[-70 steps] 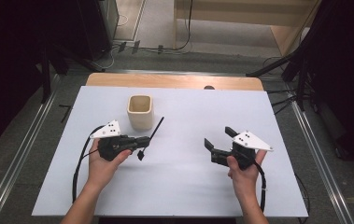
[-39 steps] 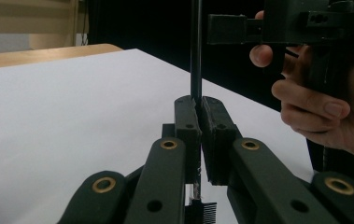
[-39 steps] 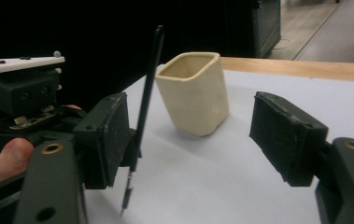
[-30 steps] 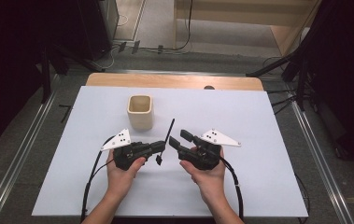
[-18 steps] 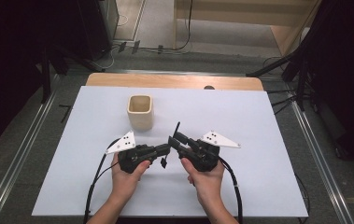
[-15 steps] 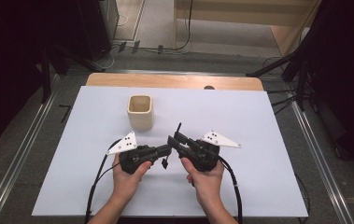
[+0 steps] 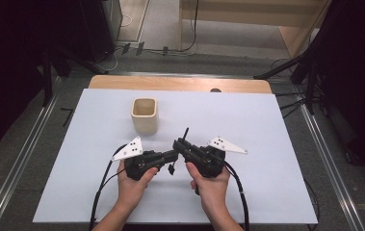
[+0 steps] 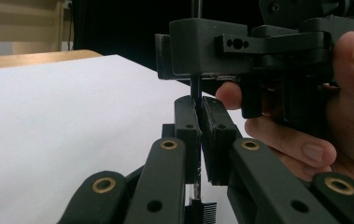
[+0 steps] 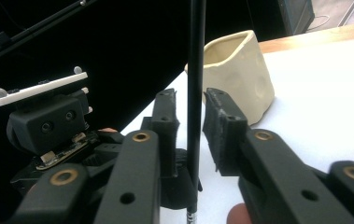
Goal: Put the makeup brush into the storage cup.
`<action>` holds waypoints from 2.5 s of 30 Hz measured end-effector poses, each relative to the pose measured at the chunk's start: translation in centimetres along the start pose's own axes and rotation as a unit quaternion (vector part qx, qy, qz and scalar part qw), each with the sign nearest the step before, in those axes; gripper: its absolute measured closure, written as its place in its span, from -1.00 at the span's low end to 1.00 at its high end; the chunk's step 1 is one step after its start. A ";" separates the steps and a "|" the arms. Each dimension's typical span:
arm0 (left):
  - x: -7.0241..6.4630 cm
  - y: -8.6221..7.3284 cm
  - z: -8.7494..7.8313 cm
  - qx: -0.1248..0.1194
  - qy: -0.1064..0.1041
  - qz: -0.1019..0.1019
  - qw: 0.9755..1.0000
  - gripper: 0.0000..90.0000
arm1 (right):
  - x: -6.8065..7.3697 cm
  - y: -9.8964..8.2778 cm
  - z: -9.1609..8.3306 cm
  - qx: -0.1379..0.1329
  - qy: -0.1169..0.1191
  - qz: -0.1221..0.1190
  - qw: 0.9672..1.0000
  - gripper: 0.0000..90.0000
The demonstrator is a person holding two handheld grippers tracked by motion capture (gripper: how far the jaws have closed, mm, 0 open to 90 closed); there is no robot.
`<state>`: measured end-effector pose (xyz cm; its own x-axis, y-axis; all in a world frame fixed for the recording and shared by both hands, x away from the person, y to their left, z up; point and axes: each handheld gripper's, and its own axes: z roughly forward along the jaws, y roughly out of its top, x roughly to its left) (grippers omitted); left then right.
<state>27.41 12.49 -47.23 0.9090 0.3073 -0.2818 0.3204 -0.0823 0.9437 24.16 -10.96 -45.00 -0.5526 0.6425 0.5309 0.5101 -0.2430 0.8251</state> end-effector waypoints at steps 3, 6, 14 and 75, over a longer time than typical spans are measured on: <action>0.0 0.0 0.0 -0.001 0.000 0.001 1.000 0.93 | -0.1 0.0 0.0 0.002 0.001 0.002 1.000 0.80; -0.1 0.0 0.0 -0.002 0.001 0.000 1.000 0.93 | -0.1 -0.1 0.1 0.005 0.003 0.006 1.000 0.86; 0.0 -0.1 0.2 -0.001 -0.003 -0.005 1.000 0.93 | -0.1 -0.2 0.0 0.007 -0.001 -0.003 1.000 0.93; -0.5 4.9 -2.7 0.102 0.069 0.038 0.992 0.16 | 2.2 -1.7 2.0 0.096 -0.203 -0.475 0.851 0.93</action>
<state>27.79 14.51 -41.99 0.8921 0.4178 -0.1722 0.3128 -0.2960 0.9025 23.38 -7.69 -45.63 -0.5230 0.6904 -0.4999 0.0809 0.6240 0.7772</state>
